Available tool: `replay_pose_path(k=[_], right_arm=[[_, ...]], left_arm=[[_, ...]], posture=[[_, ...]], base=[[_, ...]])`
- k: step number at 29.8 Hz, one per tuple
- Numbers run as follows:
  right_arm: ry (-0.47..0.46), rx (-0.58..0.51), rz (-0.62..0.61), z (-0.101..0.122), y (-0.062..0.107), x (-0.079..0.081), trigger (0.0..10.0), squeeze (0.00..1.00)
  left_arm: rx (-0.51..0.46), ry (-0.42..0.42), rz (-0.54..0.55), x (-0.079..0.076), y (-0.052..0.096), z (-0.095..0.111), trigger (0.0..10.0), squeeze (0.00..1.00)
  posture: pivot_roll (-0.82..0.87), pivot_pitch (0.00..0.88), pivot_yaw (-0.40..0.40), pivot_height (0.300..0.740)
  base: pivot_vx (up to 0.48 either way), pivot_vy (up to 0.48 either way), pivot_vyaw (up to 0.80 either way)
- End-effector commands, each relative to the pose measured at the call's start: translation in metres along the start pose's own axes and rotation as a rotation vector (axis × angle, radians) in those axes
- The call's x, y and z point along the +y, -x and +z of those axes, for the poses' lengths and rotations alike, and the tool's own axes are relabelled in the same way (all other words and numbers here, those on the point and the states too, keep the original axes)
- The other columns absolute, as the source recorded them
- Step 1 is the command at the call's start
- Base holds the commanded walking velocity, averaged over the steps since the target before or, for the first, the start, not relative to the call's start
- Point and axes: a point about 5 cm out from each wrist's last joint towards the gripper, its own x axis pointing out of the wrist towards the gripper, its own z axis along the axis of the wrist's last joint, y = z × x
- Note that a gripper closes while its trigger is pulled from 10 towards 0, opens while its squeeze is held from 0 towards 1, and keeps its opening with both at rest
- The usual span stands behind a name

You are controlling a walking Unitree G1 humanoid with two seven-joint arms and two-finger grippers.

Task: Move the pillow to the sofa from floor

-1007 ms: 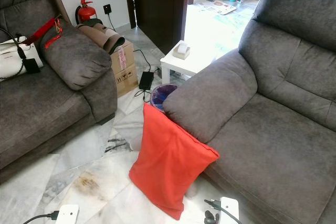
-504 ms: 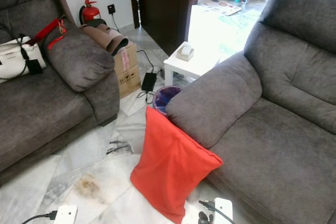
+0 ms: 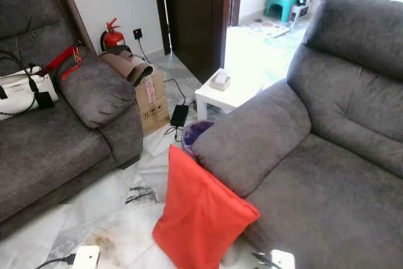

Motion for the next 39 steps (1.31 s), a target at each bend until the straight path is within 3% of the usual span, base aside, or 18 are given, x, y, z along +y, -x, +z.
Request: replay_pose_path(k=[1,9,12,15,17,18,19,23,30,36,39], right_arm=[[-0.003,0.002,0.040,0.000,-0.003,0.015,10.0,0.00],[-0.002,-0.002,0.041,0.002,-0.004,0.015,10.0,0.00],[0.020,-0.030,0.057,0.013,-0.006,0.020,10.0,0.00],[0.033,-0.103,0.092,0.034,-0.010,0.027,10.0,0.00],[0.043,-0.174,0.140,0.046,-0.012,0.047,10.0,0.00],[0.043,-0.174,0.140,0.046,-0.012,0.047,10.0,0.00],[0.048,-0.238,0.178,0.058,-0.013,0.056,10.0,0.00],[0.050,-0.343,0.240,0.078,-0.010,0.060,10.0,0.00],[0.040,-0.474,0.256,0.088,-0.001,0.043,10.0,0.00],[0.104,-0.504,0.292,0.087,0.001,0.054,10.0,0.00],[0.069,-0.571,0.268,0.102,0.002,0.059,10.0,0.00]], left_arm=[[0.019,0.009,0.034,0.011,0.001,-0.005,10.0,0.00],[0.002,0.002,0.036,0.011,0.001,-0.002,10.0,0.00],[-0.063,-0.018,0.029,0.009,-0.001,0.013,10.0,0.00],[-0.179,-0.056,0.038,0.008,-0.003,0.038,10.0,0.00],[-0.293,-0.065,0.044,0.009,-0.002,0.060,10.0,0.00],[-0.293,-0.065,0.044,0.009,-0.002,0.060,10.0,0.00],[-0.392,-0.071,0.041,0.009,0.001,0.075,10.0,0.00],[-0.546,-0.086,0.023,0.007,0.009,0.094,10.0,0.00],[-0.665,-0.154,0.001,0.003,0.022,0.091,10.0,0.00],[-0.684,-0.153,-0.012,0.000,0.026,0.088,10.0,0.00],[-0.685,-0.167,-0.008,0.002,0.028,0.086,10.0,0.00]], posture=[[0.12,0.127,0.014,0.740],[0.12,0.132,0.014,0.740],[0.12,0.134,0.013,0.740],[0.12,0.135,0.014,0.740],[0.11,0.135,0.016,0.740],[0.11,0.135,0.016,0.740],[0.11,0.132,0.015,0.740],[0.11,0.132,0.014,0.740],[0.11,0.125,0.013,0.740],[0.10,0.110,0.018,0.740],[0.09,0.099,0.021,0.740]], base=[[0.330,0.000,0.00],[0.320,0.000,0.00],[0.000,0.000,0.00],[0.000,0.000,0.00],[0.000,0.000,0.00],[0.000,0.000,0.00],[0.000,0.000,0.00],[0.000,0.000,0.00],[0.000,0.000,0.00],[0.000,0.000,0.00],[0.000,0.000,0.00]])
